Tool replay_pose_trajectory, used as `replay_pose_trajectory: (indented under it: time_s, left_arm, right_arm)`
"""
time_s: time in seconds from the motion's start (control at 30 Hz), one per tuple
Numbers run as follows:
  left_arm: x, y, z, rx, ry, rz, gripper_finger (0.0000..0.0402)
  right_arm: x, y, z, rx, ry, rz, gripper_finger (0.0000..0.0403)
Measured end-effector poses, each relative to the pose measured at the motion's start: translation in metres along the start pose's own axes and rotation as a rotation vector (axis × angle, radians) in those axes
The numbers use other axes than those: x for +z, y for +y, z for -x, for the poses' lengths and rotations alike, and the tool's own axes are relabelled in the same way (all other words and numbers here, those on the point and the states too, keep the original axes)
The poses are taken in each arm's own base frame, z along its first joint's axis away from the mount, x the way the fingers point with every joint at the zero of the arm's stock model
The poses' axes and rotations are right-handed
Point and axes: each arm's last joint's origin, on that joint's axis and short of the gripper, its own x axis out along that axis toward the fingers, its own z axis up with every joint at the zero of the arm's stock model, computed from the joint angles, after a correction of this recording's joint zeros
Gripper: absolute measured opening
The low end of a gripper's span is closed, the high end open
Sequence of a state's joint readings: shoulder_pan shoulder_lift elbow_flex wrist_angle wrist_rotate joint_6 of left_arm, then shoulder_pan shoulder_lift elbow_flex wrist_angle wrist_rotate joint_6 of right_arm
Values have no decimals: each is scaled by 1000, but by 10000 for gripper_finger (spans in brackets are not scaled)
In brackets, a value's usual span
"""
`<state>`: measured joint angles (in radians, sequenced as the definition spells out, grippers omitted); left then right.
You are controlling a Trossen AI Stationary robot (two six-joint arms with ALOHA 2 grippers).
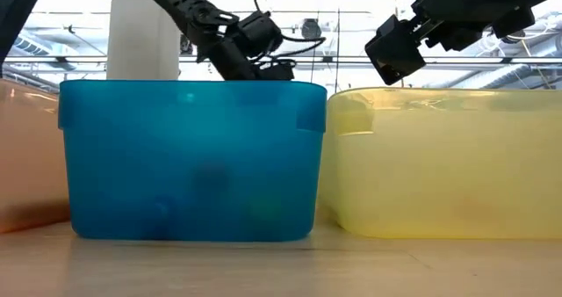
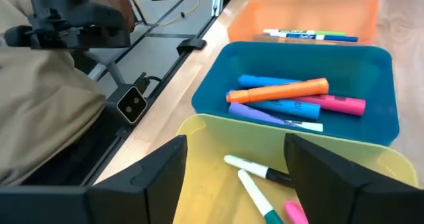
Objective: Pick & Place Markers
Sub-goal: Put the green highlighter pen into yellow bin
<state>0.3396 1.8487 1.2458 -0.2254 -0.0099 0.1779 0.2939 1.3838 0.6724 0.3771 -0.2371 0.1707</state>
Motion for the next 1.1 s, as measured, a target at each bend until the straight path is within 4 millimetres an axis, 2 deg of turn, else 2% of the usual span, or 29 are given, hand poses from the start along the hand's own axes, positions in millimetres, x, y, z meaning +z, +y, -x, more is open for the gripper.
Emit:
replay_pose_trajectory:
  time_s: [0.13,0.33,0.43,0.7,0.87,1.1]
  left_arm:
    - [-3,20,1,-15,5,11,212]
    - [-14,49,2,-28,30,118,195]
    - [-19,53,-6,-23,44,147,191]
    - [-46,66,-50,25,175,221,208]
    - [-45,72,-56,19,232,219,200]
    - [-44,76,-60,6,254,211,167]
  right_arm:
    - [0,0,0,2,3,0,235]
    - [0,0,0,1,1,10,235]
    - [0,0,0,1,0,18,235]
    - [1,0,0,2,-7,28,232]
    - [1,-1,0,-3,-9,26,232]
    - [1,-2,0,-4,-8,25,229]
